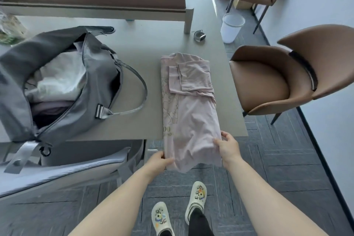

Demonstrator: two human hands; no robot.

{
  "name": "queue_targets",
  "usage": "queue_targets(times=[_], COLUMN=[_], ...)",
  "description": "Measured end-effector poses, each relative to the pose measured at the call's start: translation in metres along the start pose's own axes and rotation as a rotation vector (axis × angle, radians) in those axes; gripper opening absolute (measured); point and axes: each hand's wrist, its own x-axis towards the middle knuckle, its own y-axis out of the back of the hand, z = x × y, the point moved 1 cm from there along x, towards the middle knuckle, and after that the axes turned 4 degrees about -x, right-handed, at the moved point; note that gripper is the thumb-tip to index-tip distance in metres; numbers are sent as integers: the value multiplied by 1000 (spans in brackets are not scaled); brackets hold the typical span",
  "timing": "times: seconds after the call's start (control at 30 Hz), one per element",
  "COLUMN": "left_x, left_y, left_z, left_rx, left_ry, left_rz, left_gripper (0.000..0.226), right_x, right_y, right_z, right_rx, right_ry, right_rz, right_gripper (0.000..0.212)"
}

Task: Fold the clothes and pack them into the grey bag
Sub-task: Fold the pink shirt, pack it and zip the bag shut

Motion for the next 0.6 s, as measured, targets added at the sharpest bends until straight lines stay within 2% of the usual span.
queue_targets(times=[0.1, 0.17, 0.27, 0.37, 0.4, 0.5, 0.6], left_x=[-2, -2, -5, -3, -3, -10, -25], left_y=[-1, 4, 9, 12, 12, 10, 11], left_z=[-11, -15, -17, -24, -24, -23, -30], left_rx=[59, 8, -6, 57, 66, 74, -11], left_ry=[10, 13, -33, -80, -90, -88, 41], left_rz=[-15, 43, 158, 283, 305, 260, -16], left_gripper=[25, 22, 14, 17, 18, 20, 22], right_x=[-10, -14, -22, -29, -32, -50, -66], right_y=[-4, -5, -2, 0, -1, -5, -9], right_z=[4, 9, 23, 34, 35, 44, 59], right_rx=[-6, -178, -416, -322, -272, -188, -270], right_ry=[-9, -28, -129, -85, -77, -119, -179], right_rz=[-77, -155, -207, -98, -69, -98, -236], right_gripper=[46, 53, 27, 8, 8, 7, 57])
